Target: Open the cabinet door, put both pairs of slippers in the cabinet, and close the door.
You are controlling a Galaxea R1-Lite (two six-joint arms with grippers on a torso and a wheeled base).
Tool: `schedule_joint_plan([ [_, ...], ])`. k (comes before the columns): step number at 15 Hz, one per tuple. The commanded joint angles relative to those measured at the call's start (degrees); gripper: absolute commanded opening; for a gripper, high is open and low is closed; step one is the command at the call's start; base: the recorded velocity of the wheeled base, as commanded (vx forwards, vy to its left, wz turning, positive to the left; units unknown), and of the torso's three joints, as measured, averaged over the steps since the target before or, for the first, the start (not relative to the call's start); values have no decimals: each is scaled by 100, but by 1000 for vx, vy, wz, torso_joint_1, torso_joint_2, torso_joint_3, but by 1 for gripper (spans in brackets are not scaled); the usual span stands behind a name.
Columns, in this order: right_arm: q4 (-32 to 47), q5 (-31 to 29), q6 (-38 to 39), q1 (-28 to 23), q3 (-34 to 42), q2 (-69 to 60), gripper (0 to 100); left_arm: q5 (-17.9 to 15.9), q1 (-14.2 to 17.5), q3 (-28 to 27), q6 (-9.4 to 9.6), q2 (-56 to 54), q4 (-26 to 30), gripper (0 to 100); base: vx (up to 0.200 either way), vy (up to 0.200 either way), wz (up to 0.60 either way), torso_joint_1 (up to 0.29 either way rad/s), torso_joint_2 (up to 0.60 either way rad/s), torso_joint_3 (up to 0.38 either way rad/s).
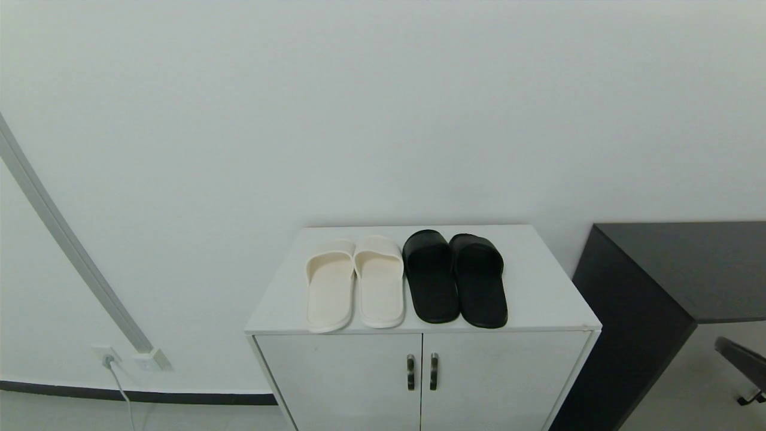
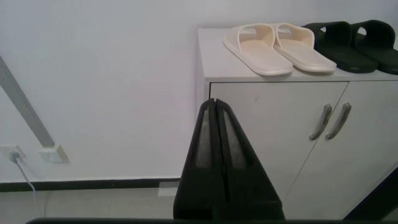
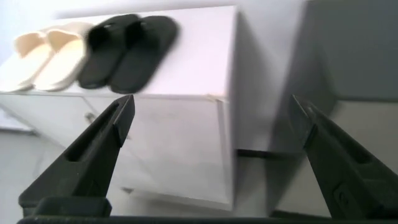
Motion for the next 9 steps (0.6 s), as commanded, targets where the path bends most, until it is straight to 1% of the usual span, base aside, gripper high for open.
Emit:
schedule_joint_plan([
  [1,-985,-207,205,756,-281,1847,100,2,1,0,-2,9,0,0,0,0,0,0,0,0],
  [3,-1293,-435,434,1107,-535,2313,100,2,1,0,-2,9,0,0,0,0,0,0,0,0],
  [5,-1336,-699,592,1556,-1124,2902,100,2,1,0,7,9,0,0,0,0,0,0,0,0],
  [6,-1336,-707,592,1644,-1282,3034,100,2,1,0,7,9,0,0,0,0,0,0,0,0],
  [7,-1336,-734,610,1811,-1643,3350,100,2,1,0,-2,9,0,0,0,0,0,0,0,0],
  [9,-1336,-1112,618,2074,-2117,3833,100,2,1,0,7,9,0,0,0,0,0,0,0,0],
])
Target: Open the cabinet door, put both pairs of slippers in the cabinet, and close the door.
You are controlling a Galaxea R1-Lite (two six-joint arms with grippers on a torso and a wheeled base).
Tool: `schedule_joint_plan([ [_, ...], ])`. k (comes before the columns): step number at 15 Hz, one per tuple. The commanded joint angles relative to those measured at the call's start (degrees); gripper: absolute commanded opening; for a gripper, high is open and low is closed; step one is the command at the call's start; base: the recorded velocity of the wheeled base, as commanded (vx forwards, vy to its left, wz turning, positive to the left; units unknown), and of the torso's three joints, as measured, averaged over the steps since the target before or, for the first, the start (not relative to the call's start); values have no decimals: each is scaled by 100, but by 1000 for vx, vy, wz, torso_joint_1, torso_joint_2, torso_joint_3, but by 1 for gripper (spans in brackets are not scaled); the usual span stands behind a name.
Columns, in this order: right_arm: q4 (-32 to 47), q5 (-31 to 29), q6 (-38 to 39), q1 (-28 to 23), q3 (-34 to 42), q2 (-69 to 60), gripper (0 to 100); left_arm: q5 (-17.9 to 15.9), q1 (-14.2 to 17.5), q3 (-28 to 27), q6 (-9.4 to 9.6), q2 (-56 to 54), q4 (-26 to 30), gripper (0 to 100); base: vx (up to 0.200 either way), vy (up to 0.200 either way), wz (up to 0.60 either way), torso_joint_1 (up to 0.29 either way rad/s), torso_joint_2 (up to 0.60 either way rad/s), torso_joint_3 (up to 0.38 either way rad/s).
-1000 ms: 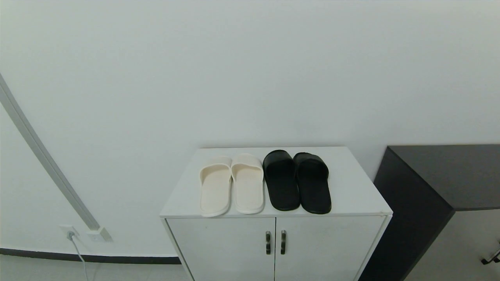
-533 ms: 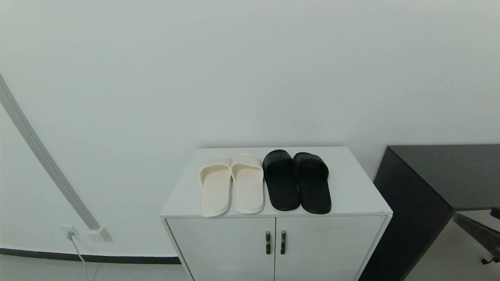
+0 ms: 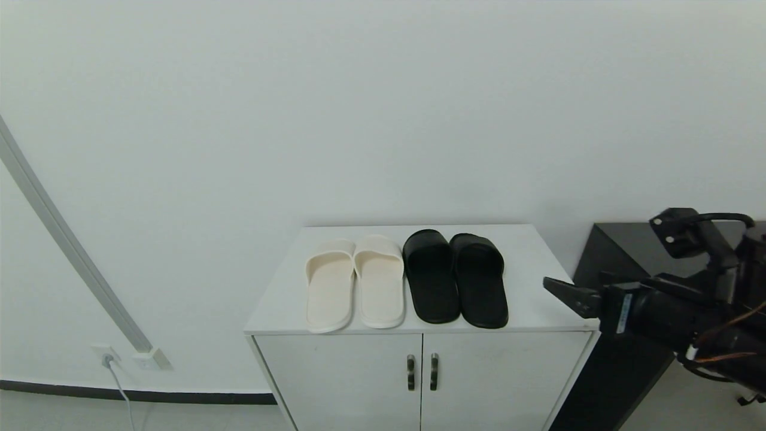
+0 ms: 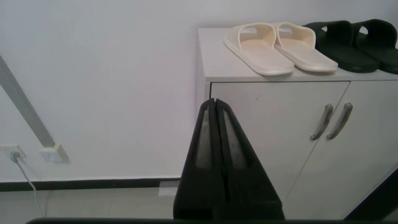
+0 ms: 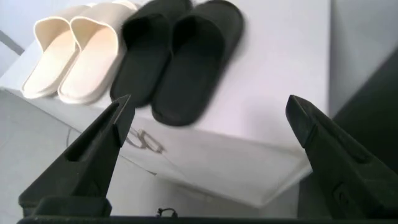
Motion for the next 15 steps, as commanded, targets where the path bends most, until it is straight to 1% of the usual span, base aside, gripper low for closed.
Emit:
schedule_joint_plan([
  [1,-5,-435,63,409,-624,877,100,4,6,0,-10,9,0,0,0,0,0,0,0,0],
  [2,-5,-654,116,576,-870,1070,100,4,6,0,-2,9,0,0,0,0,0,0,0,0],
  [4,12,-856,124,769,-1186,1308,100,4,6,-9,-2,9,0,0,0,0,0,0,0,0],
  [5,30,-1085,124,936,-1512,1615,100,4,6,0,-10,9,0,0,0,0,0,0,0,0],
  [7,21,-1305,124,1130,-1881,2125,100,4,6,0,-2,9,0,0,0,0,0,0,0,0],
  [11,4,-1955,124,1332,-2663,2977,100,4,6,0,-10,9,0,0,0,0,0,0,0,0],
  [15,-23,-2315,124,1306,-3050,3566,100,4,6,0,-2,9,0,0,0,0,0,0,0,0],
])
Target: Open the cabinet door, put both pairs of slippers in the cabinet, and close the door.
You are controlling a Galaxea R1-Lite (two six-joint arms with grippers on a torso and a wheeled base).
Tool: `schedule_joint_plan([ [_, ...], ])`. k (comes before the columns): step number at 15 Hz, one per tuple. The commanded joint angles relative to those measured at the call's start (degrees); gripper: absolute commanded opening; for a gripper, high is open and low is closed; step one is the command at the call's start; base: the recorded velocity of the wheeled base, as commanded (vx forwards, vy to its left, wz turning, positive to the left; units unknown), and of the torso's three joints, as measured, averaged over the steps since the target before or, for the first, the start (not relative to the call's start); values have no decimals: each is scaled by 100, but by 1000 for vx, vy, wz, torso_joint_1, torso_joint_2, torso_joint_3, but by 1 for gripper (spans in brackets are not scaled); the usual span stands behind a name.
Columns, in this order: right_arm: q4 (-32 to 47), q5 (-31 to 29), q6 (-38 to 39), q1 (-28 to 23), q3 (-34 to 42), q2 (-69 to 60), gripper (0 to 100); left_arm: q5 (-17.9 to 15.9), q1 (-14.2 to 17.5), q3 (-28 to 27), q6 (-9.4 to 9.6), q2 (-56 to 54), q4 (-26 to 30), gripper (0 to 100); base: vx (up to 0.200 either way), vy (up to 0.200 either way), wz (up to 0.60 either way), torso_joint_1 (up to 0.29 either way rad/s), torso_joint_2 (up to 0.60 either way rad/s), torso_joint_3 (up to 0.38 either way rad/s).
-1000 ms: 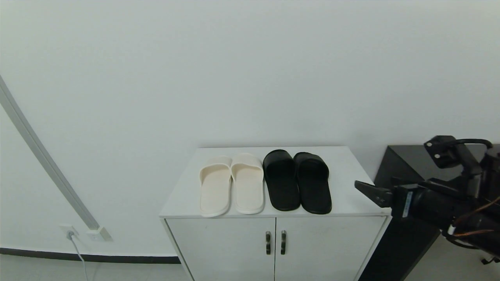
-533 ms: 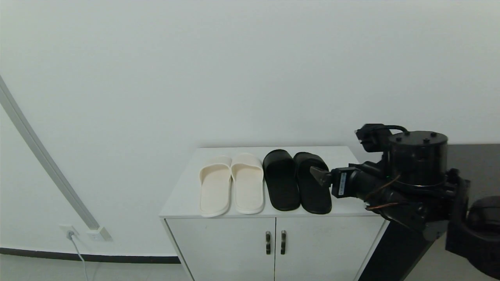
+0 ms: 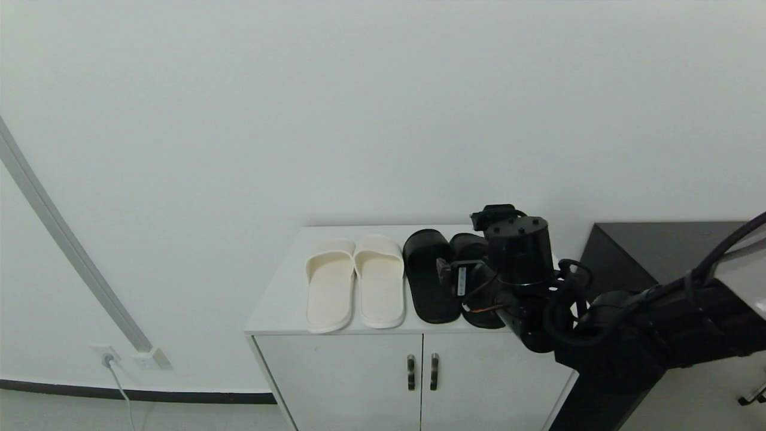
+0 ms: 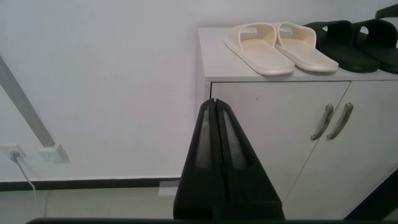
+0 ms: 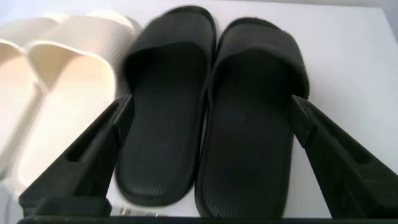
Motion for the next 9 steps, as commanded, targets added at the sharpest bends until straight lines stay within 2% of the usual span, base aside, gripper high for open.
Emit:
schedule_joint_plan([
  [1,-21,-53,1,-9,-209,448,100,2,1,0,-2,9,0,0,0,0,0,0,0,0],
  [9,-530,-79,-60,-263,-912,1318,100,2,1,0,-2,9,0,0,0,0,0,0,0,0],
])
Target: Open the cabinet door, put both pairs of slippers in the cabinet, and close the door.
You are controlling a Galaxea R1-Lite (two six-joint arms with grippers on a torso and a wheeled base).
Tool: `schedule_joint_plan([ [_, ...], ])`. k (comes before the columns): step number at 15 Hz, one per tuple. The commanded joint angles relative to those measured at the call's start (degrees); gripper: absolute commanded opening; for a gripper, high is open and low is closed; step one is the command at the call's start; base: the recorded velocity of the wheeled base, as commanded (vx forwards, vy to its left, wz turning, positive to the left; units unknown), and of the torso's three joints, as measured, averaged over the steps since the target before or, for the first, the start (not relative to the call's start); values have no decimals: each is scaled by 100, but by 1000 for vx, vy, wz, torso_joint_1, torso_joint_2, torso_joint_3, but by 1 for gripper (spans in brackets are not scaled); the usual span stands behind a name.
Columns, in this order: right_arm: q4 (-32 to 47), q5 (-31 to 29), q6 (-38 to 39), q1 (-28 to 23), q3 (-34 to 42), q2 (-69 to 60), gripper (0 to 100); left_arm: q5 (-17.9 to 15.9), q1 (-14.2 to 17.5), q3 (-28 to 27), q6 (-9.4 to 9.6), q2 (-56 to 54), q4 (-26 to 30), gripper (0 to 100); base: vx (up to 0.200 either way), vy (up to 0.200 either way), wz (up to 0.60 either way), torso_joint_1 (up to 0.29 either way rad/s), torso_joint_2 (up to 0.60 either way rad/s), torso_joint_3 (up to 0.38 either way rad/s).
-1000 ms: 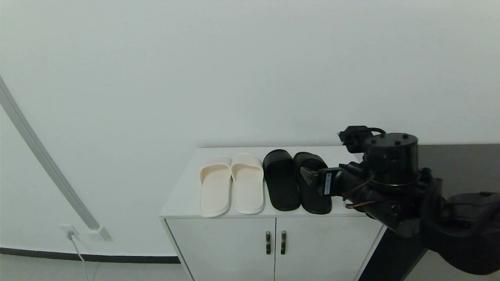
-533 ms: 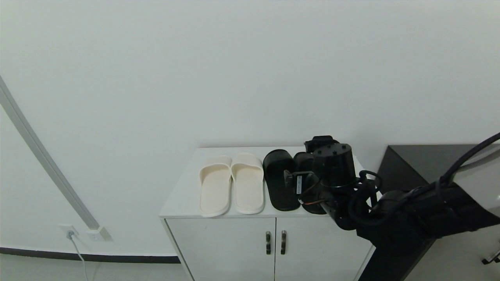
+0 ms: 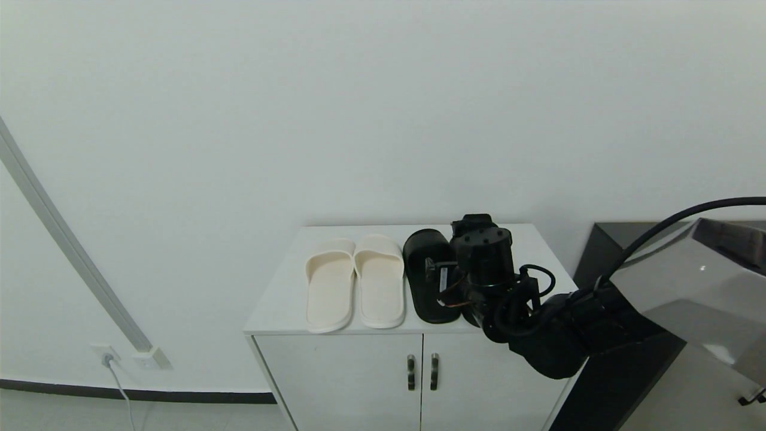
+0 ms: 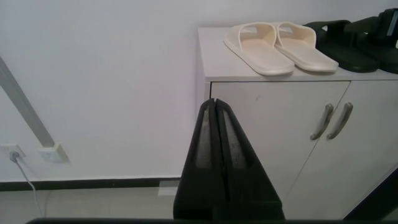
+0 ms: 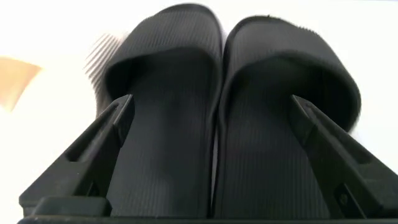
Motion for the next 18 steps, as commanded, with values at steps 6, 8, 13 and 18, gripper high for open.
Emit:
schedule_joint_plan([
  [6,-20,9,-40,-223,-494,544,100,2,1,0,-10,9,0,0,0,0,0,0,0,0],
  [8,-20,0,-67,-223,-547,588,100,2,1,0,-10,9,0,0,0,0,0,0,0,0],
  [13,-47,0,-163,-223,-723,772,0,2,1,0,-10,9,0,0,0,0,0,0,0,0],
  [18,-56,0,-163,-223,-732,719,0,2,1,0,-10,9,0,0,0,0,0,0,0,0],
])
